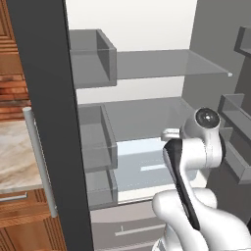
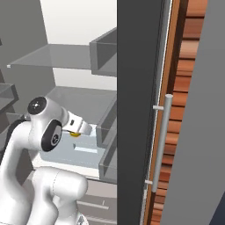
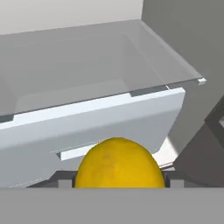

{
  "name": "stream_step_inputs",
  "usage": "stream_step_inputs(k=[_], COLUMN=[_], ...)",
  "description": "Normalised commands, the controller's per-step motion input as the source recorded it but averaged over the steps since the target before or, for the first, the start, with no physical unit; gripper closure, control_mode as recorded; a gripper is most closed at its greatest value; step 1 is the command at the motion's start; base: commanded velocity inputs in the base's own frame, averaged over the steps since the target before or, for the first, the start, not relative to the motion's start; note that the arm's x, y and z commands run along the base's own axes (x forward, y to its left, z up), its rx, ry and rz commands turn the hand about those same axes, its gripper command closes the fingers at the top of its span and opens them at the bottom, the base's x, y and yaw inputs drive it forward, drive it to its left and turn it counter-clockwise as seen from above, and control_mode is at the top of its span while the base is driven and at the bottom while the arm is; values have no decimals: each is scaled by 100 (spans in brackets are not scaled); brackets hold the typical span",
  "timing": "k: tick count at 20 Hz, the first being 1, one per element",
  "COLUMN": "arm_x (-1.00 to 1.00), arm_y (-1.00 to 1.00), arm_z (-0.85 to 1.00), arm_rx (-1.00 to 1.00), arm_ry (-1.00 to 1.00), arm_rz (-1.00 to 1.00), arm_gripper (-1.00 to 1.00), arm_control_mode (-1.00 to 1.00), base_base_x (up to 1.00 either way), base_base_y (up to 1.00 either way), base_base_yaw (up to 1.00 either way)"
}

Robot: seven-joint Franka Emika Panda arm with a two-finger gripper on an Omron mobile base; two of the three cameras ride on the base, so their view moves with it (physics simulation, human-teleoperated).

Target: Grab the garlic and lemon from the fridge, place them in the blender, close the lid, and turn on the blender to create a marinade.

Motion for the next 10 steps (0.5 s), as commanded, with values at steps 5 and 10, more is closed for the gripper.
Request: stream_step_inputs(k=[5,10], arm_x=[-49,-22], arm_y=[11,32], arm_z=[-5,-25], arm_rx=[0,-1], arm_ry=[4,9], arm_rz=[8,6], arm_gripper=[100,100], arm_control_mode=[-100,-100], base_base_x=[0,0], base_base_y=[0,0], base_base_yaw=[0,0])
